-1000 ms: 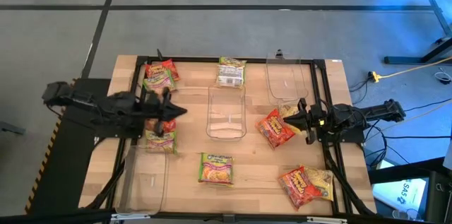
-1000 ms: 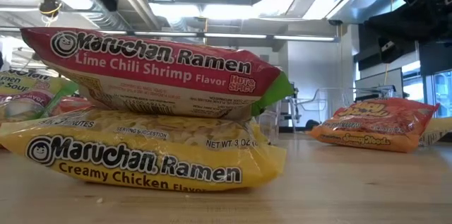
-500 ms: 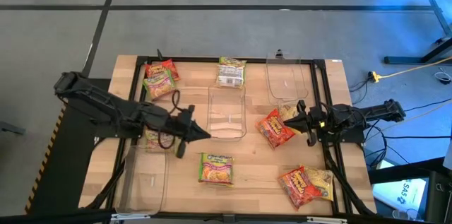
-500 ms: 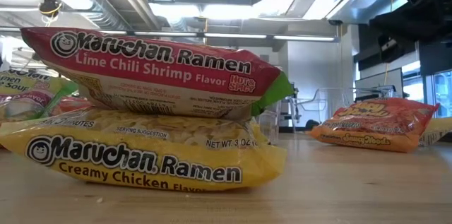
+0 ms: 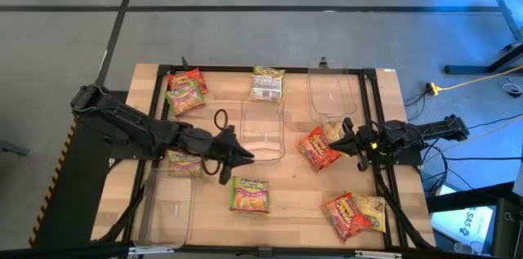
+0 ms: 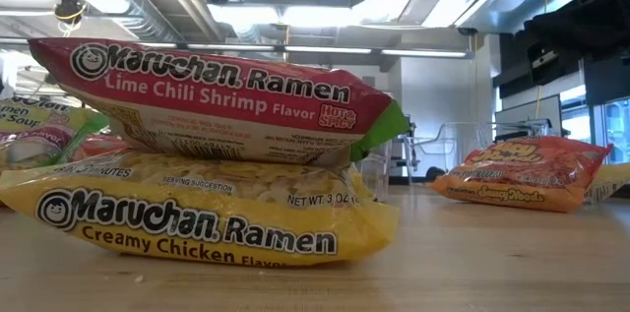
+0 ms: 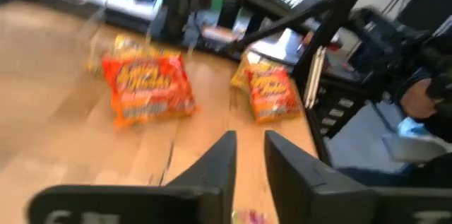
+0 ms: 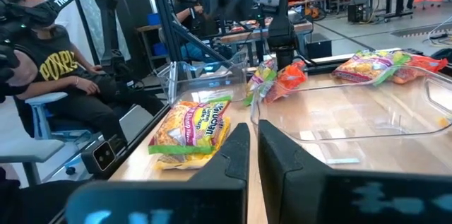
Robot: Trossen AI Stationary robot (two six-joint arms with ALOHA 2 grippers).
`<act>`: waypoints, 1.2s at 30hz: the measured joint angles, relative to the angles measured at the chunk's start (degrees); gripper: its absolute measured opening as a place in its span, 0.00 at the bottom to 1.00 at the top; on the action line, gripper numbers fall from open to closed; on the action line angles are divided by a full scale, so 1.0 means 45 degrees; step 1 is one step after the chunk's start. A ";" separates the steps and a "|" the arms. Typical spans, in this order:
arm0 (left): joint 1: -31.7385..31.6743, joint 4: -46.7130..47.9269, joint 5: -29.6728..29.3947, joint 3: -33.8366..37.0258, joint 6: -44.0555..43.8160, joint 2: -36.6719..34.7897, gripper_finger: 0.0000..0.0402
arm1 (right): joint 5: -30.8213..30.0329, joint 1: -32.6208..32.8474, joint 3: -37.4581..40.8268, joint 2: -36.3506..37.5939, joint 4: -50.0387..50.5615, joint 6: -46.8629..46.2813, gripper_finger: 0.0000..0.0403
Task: Sort Maruchan noodles
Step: Put the green noodle pack into the middle transparent bin
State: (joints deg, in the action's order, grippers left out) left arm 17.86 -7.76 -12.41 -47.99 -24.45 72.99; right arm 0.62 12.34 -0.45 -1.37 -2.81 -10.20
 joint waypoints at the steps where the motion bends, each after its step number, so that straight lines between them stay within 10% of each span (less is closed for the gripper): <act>1: -0.0004 0.0194 -0.0003 0.0004 -0.0164 0.0005 0.23 | 0.0014 -0.0001 0.0000 0.0000 0.0001 0.0000 0.01; 9: -0.0054 0.2826 -0.0054 0.0000 -0.1712 -0.0005 0.40 | 0.0011 0.0002 -0.0005 0.0000 -0.0004 0.0000 0.01; 36: -0.0088 0.3042 0.3844 0.0049 -0.4499 0.3638 0.40 | -0.0131 0.0004 -0.0015 0.0000 0.0309 0.0000 0.01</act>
State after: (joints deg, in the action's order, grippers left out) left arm 17.47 5.92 4.89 -47.77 -44.69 89.36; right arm 0.03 12.36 -0.51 -1.37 -1.42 -10.20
